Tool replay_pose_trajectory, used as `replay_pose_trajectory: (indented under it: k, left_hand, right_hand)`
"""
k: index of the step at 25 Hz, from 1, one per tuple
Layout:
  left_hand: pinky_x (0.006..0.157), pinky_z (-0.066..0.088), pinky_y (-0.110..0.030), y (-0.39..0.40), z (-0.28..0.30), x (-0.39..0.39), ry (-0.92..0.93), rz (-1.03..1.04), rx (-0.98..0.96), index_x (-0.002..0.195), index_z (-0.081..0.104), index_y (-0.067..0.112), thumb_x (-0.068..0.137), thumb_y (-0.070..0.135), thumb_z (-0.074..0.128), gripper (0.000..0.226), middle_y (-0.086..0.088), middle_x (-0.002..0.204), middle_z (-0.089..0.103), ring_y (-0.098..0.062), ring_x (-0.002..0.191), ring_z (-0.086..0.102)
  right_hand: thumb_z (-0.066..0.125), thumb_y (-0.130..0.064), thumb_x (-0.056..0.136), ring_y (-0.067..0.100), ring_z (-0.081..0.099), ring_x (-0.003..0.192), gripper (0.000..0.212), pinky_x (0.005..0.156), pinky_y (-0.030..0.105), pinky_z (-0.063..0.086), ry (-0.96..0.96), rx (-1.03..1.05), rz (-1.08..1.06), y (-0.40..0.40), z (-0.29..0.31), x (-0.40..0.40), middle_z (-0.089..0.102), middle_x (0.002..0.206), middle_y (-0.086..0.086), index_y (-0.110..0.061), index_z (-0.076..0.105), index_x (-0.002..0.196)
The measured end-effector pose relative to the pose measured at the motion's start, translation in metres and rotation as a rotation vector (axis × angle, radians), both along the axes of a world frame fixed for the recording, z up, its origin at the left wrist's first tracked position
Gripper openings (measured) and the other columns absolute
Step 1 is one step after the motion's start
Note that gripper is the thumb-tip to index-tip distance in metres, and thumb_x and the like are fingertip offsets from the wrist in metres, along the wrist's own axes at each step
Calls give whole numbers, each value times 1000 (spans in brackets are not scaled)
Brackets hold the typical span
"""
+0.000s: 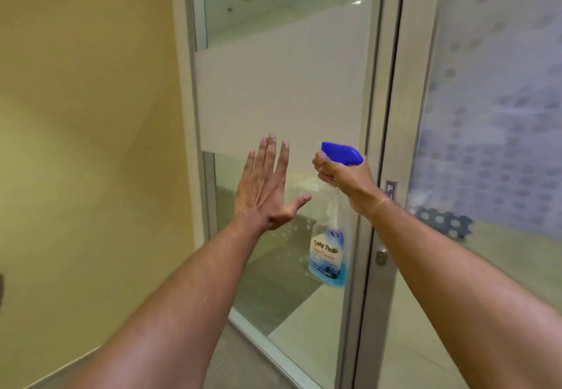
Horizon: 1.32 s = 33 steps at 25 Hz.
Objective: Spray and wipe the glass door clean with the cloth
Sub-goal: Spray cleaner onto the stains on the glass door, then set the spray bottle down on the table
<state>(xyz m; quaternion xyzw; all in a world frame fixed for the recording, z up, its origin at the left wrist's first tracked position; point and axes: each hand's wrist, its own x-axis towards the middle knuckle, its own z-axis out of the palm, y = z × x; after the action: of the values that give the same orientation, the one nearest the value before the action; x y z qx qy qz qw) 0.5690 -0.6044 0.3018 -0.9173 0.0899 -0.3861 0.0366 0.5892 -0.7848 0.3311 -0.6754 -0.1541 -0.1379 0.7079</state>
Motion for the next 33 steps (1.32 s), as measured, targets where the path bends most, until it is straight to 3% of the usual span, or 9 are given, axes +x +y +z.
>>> replay_pose_trajectory:
  k: [3, 8, 11, 13, 17, 21, 27, 30, 33]
  left_hand:
    - [121, -3, -48, 66, -8, -38, 14, 108, -9, 151, -18, 12, 77, 79, 18, 106, -17, 159, -19, -30, 148, -18]
    - [121, -2, -48, 173, -23, -119, 33, 292, -25, 151, -17, 11, 79, 80, 17, 105, -18, 160, -17, -30, 148, -16]
    - [121, -2, -46, 231, -34, -177, 52, 396, -45, 151, -16, 13, 78, 80, 19, 105, -17, 160, -16, -30, 148, -14]
    - [122, 0, -47, 269, -42, -218, 72, 479, -46, 151, -16, 13, 78, 81, 17, 106, -17, 160, -16, -29, 148, -14]
    - [122, 1, -46, 326, -59, -293, 87, 607, -55, 152, -14, 12, 79, 80, 21, 106, -17, 161, -16, -29, 149, -15]
    - [122, -1, -45, 374, -73, -356, 106, 715, -91, 152, -14, 13, 78, 80, 23, 106, -16, 161, -17, -28, 148, -16]
    - [121, -4, -46, 432, -99, -429, 140, 927, -111, 151, -17, 14, 79, 80, 21, 105, -15, 160, -21, -27, 148, -19]
    - [121, -6, -45, 455, -111, -451, 165, 1021, -128, 151, -18, 15, 80, 79, 22, 104, -14, 160, -21, -27, 147, -19]
    - [121, -5, -45, 475, -122, -467, 174, 1104, -125, 151, -19, 15, 80, 79, 20, 103, -14, 160, -21, -27, 148, -19]
  right_hand:
    - [76, -23, 85, 12, 65, 78, 38, 64, 20, 52, -19, -29, 159, 68, -6, -18, 65, 90, 10, 4, 62, 109]
    - [74, -23, 87, 8, 55, 59, 26, 54, 14, 47, -22, -45, 357, 180, -17, -69, 56, 83, 14, -1, 62, 95]
    - [78, -27, 84, 14, 67, 80, 38, 77, 28, 60, 33, -6, 459, 246, -24, -108, 66, 93, 14, 1, 63, 107]
    - [79, -29, 81, 20, 69, 99, 52, 90, 34, 57, 94, -7, 522, 291, -32, -140, 70, 107, 13, -3, 58, 122]
    - [78, -31, 81, 23, 69, 106, 51, 87, 27, 57, 139, -24, 647, 366, -48, -197, 70, 115, 17, -5, 59, 122]
    - [76, -32, 83, 22, 68, 103, 52, 100, 40, 53, 138, -59, 760, 427, -61, -244, 70, 112, 16, -1, 59, 121]
    - [78, -33, 81, 30, 70, 97, 42, 93, 36, 55, 132, -94, 905, 512, -88, -295, 66, 113, 29, -11, 62, 113]
    - [79, -38, 79, 32, 66, 105, 67, 98, 44, 52, 162, -142, 955, 555, -106, -311, 61, 120, 26, -6, 49, 130]
    - [79, -35, 79, 31, 62, 110, 73, 92, 38, 54, 183, -114, 1001, 593, -117, -322, 58, 124, 20, -6, 42, 135]
